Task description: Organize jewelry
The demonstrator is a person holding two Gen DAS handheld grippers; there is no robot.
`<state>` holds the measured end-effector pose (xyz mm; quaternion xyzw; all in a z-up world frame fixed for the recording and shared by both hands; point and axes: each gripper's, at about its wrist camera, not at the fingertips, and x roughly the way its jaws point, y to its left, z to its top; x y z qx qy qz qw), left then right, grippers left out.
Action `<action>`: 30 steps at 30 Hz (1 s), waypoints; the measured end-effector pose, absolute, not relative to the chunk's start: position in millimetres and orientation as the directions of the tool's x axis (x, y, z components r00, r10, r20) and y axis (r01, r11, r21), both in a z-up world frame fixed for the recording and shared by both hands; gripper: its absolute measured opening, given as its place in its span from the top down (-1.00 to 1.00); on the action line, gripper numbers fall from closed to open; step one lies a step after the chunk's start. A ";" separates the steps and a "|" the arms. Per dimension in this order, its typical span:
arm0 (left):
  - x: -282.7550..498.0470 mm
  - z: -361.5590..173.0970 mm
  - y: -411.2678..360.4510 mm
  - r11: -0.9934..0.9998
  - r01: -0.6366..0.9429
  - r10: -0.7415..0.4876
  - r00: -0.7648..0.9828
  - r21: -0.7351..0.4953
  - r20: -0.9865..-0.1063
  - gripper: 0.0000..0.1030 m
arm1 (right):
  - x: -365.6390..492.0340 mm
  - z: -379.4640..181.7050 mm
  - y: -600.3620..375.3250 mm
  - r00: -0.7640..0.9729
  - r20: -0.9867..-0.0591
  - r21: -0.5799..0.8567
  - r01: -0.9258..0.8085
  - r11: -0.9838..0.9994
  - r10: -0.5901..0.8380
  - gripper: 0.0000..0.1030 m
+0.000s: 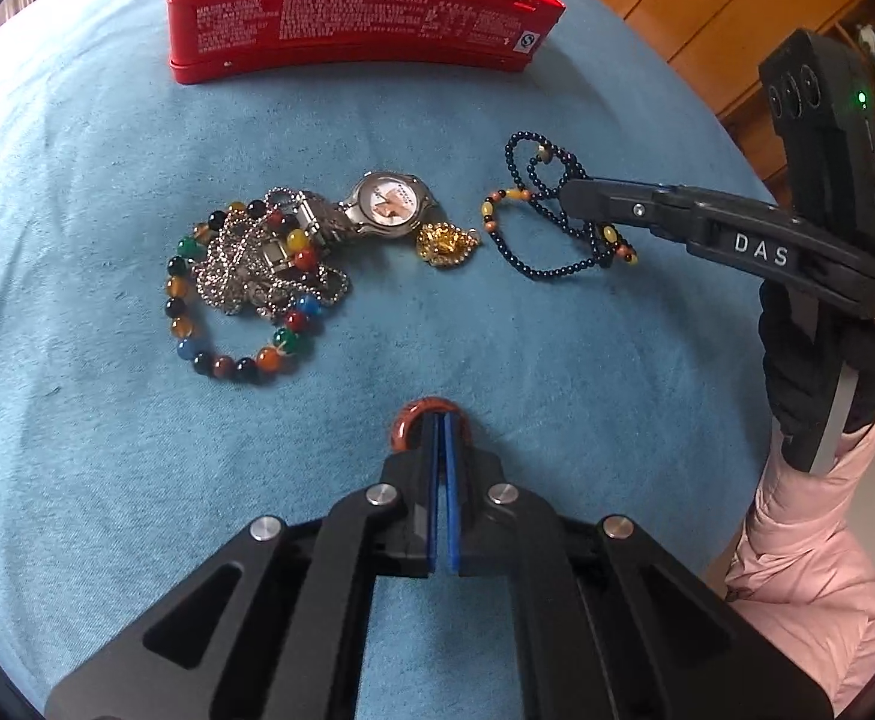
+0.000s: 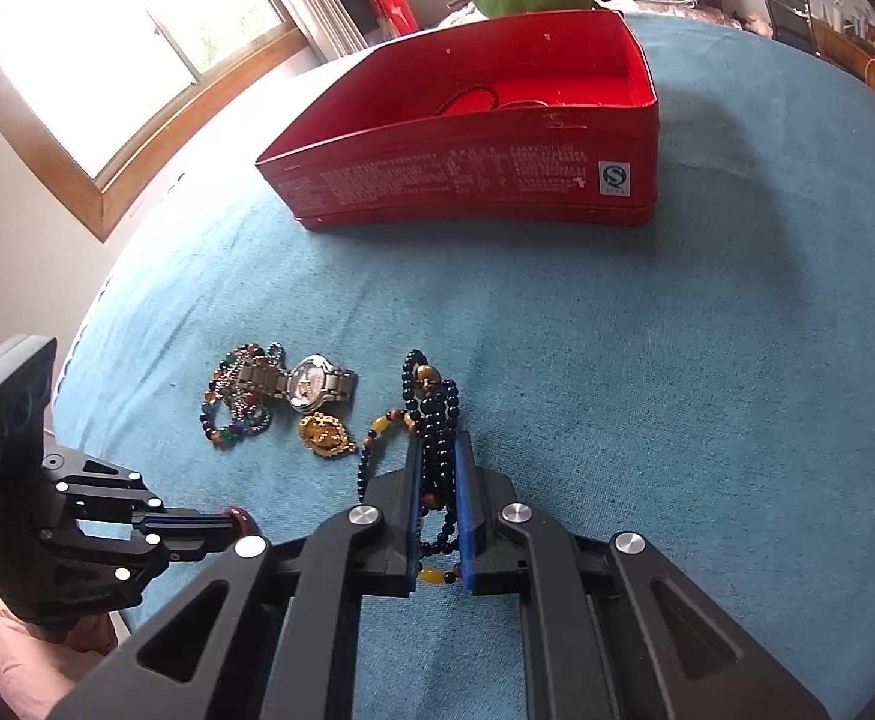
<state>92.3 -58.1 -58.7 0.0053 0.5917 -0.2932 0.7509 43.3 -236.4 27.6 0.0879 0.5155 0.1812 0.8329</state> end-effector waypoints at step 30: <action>86.6 -55.4 -70.1 0.814 0.482 -0.414 0.092 -0.323 -0.906 0.14 | 53.6 10.0 -251.0 0.379 -0.814 0.398 -0.185 0.898 0.439 0.81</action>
